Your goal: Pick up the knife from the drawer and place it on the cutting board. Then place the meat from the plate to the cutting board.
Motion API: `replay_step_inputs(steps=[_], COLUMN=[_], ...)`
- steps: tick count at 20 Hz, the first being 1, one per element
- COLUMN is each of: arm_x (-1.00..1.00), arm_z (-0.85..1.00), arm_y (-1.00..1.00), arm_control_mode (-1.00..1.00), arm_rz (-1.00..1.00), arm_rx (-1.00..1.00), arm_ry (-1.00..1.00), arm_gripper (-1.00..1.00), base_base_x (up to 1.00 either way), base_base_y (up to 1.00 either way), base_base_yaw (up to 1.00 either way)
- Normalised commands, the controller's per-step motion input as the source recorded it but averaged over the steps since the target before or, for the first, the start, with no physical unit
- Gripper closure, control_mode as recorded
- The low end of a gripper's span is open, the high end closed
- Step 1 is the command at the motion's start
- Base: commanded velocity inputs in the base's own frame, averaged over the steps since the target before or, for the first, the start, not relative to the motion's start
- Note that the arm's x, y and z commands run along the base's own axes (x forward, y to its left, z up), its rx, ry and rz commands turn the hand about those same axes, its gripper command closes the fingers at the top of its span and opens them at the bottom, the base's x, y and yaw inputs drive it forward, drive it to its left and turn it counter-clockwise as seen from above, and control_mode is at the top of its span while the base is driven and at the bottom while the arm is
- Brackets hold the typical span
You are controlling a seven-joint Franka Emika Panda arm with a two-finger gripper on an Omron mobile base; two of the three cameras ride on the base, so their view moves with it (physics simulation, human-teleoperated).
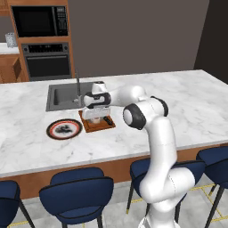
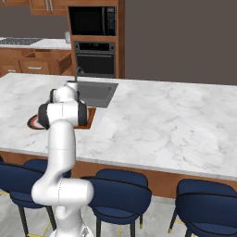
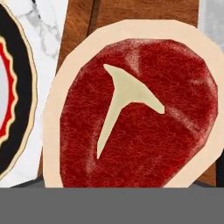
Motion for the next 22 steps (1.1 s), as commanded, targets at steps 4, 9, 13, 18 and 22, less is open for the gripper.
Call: replay_step_inputs(steps=[4,9,13,18,22], arm_x=[0.32,0.24,0.04,0.00,0.00], arm_z=[-0.05,-0.02,0.00,0.00,0.00], arm_y=[0.00,0.00,0.00,0.00,0.00], arm_control_mode=[-1.00,-1.00,-1.00,-1.00,-1.00], arm_rz=[-0.10,-0.07,-0.04,-0.04,-0.03], arm_rx=[0.00,0.00,0.00,0.00,0.00], arm_ry=[0.00,0.00,0.00,0.00,0.00], arm_gripper=[1.00,-1.00,-1.00,-1.00,-1.00], base_base_x=[0.00,0.00,0.00,0.00,0.00], base_base_y=[0.00,0.00,0.00,0.00,0.00], base_base_yaw=[0.00,0.00,0.00,0.00,0.00])
